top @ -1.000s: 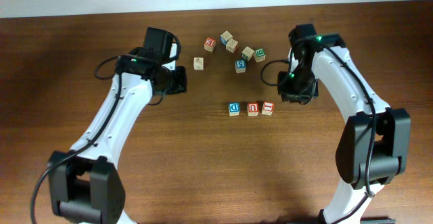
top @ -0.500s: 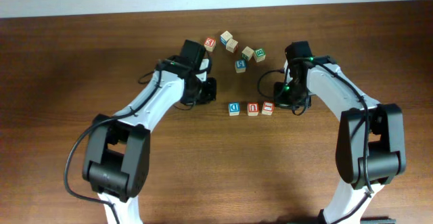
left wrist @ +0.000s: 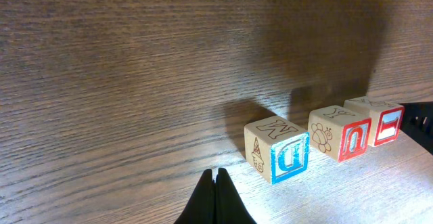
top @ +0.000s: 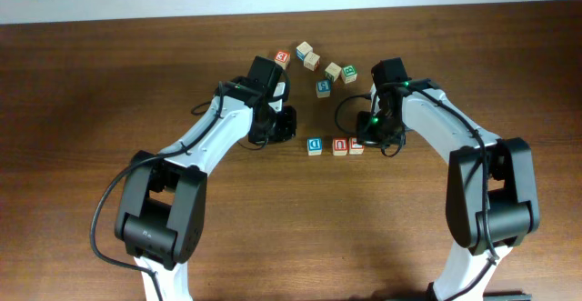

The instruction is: Rotate 3 blocks

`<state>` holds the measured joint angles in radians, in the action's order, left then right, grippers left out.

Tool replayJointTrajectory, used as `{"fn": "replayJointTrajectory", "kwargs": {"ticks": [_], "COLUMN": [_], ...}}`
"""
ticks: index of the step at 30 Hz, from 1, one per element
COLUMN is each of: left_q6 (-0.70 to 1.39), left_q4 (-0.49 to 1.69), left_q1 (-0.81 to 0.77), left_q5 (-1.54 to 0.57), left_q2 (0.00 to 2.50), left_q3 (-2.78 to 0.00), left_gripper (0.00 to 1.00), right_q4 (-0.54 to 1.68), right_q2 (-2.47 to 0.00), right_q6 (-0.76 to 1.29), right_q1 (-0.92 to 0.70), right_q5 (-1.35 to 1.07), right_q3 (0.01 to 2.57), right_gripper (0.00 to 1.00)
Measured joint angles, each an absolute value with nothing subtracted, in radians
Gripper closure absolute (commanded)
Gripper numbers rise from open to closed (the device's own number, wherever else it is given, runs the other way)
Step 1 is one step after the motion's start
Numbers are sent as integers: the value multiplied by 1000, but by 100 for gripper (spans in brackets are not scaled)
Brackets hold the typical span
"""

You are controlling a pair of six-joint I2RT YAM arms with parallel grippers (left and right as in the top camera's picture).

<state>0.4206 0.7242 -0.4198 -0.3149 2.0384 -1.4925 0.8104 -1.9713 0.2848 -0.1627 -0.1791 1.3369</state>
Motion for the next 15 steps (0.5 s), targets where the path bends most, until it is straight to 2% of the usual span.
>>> {"fn": "replayJointTrajectory", "kwargs": {"ticks": [15], "left_q6": [421], "left_q4": [710], "left_q1": [-455], "left_q5": [-315], "left_q2": [2038], "left_q3": [-1493], "left_gripper": [100], "right_q4": [791], "right_q2": [-1976], "right_q6": [289], "right_q1": [-199], "right_q5": [-239], "right_q3": [1336], "right_gripper": [95]}}
